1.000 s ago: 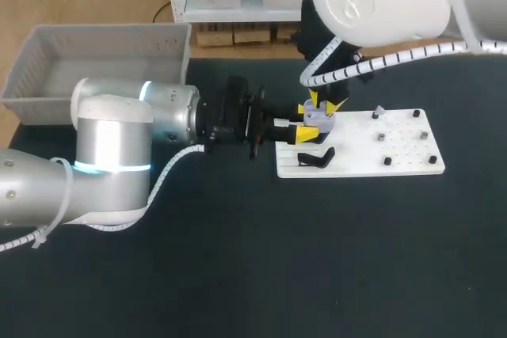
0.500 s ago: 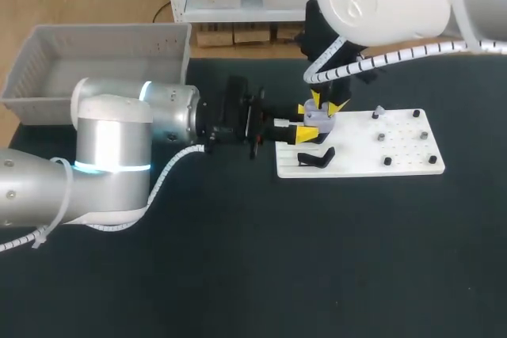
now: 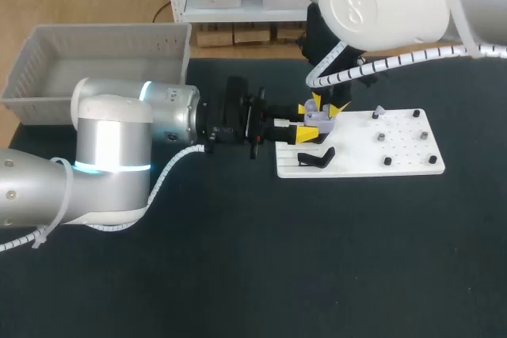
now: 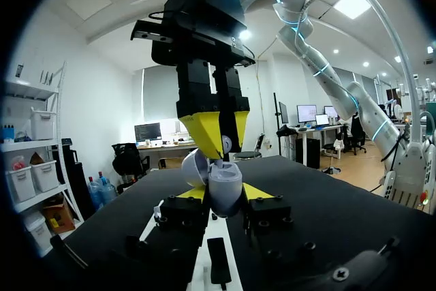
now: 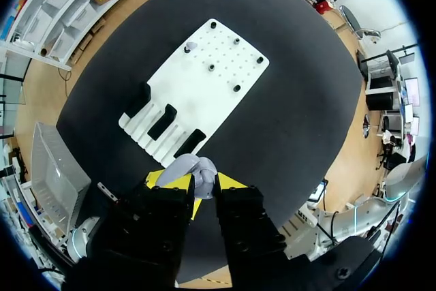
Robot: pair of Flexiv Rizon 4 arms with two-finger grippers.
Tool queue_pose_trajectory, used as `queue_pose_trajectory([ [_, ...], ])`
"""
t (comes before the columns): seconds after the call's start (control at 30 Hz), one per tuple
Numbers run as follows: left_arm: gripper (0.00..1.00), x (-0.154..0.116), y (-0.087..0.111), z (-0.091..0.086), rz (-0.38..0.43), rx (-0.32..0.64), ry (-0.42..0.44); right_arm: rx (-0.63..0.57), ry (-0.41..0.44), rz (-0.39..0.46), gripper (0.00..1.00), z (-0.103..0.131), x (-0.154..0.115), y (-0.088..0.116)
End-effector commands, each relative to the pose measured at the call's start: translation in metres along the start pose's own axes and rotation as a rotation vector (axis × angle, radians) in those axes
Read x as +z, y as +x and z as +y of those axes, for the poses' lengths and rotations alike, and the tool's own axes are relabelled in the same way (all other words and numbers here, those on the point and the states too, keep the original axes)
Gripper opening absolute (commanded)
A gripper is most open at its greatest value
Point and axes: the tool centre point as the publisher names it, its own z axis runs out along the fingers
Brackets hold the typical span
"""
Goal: Pick up each earbud case from the left stands, insert the matching earbuds, close the lid, and place the case in the box.
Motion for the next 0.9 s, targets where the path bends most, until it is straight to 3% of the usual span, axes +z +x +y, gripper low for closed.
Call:
queue_pose_trajectory([
  [0.03, 0.00, 0.000, 0.000, -0.001, -0.001, 0.002, -0.006, -0.003, -0.011, 0.010, 0.53, -0.002, 0.001, 0.001],
  [0.07, 0.00, 0.000, 0.000, -0.001, -0.001, 0.002, -0.006, -0.007, -0.013, 0.011, 0.76, -0.003, 0.000, 0.002],
  [0.1, 0.00, 0.000, 0.000, -0.001, -0.001, 0.002, -0.006, -0.015, -0.024, 0.029, 0.86, -0.004, -0.001, 0.003],
  [0.13, 0.00, 0.000, 0.000, -0.001, -0.001, 0.002, -0.006, -0.020, -0.039, 0.046, 0.95, -0.006, -0.002, 0.005],
  [0.2, 0.00, 0.000, 0.000, -0.001, -0.001, 0.002, -0.006, -0.031, -0.056, 0.059, 1.00, -0.012, -0.006, 0.011],
  [0.27, 0.00, 0.000, 0.000, -0.001, -0.001, 0.002, -0.006, -0.043, -0.093, 0.082, 0.95, -0.019, -0.010, 0.017],
  [0.37, 0.00, 0.000, 0.000, -0.001, -0.001, 0.002, -0.006, -0.093, -0.178, 0.103, 0.69, -0.030, -0.018, 0.022],
  [0.57, 0.00, 0.000, 0.000, -0.001, -0.001, 0.002, -0.006, -0.212, -0.292, 0.001, 0.84, -0.051, -0.026, 0.007],
  [0.63, 0.00, 0.000, 0.000, -0.001, -0.001, 0.002, -0.006, -0.204, -0.274, -0.066, 0.76, -0.056, -0.027, -0.004],
  [0.77, 0.00, 0.000, 0.000, -0.001, -0.001, 0.002, -0.006, -0.181, -0.267, -0.124, 0.82, -0.062, -0.028, -0.027],
  [0.83, 0.00, 0.000, 0.000, -0.001, -0.001, 0.002, -0.006, -0.171, -0.278, -0.142, 0.75, -0.063, -0.028, -0.037],
  [0.9, 0.00, 0.000, 0.000, -0.001, -0.001, 0.002, -0.006, -0.168, -0.279, -0.158, 0.77, -0.062, -0.028, -0.047],
])
